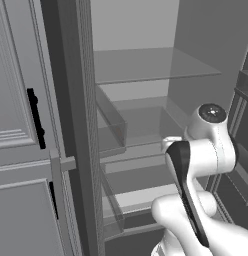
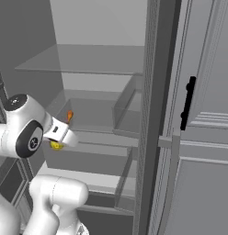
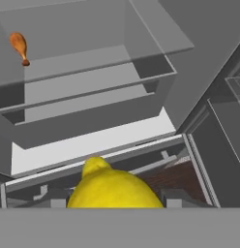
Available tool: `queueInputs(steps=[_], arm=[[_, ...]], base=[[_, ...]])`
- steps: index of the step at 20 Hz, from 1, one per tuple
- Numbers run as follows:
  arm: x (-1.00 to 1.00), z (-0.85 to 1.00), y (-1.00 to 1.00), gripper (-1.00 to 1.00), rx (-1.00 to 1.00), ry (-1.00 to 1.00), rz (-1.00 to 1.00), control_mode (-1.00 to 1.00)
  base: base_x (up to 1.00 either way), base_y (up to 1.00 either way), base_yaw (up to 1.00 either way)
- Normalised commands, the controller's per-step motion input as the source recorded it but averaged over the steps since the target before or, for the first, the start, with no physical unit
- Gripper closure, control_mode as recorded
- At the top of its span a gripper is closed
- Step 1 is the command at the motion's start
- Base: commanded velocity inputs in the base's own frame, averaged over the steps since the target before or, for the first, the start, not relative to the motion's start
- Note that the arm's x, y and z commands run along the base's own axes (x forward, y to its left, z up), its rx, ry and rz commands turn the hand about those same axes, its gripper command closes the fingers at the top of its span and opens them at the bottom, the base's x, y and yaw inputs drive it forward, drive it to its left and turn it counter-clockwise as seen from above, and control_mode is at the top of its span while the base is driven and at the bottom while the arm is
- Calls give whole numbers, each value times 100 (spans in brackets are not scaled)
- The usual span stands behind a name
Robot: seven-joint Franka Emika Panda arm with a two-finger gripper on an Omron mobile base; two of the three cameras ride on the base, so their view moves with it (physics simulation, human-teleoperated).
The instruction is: Place one lemon and one chicken drumstick in each tupperware on the nearby counter, to pack two identical lunches.
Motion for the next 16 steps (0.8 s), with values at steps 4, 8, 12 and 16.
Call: queueInputs(steps=[4, 8, 12, 16], arm=[[-13, 0, 0, 100, 0, 0, 0, 100], [0, 0, 0, 100, 0, 0, 0, 100], [0, 0, 0, 100, 0, 0, 0, 100], [0, 0, 0, 100, 0, 0, 0, 100]], base=[[-30, 0, 0], [-94, 0, 0], [-100, -1, -1], [-100, -4, -14]])
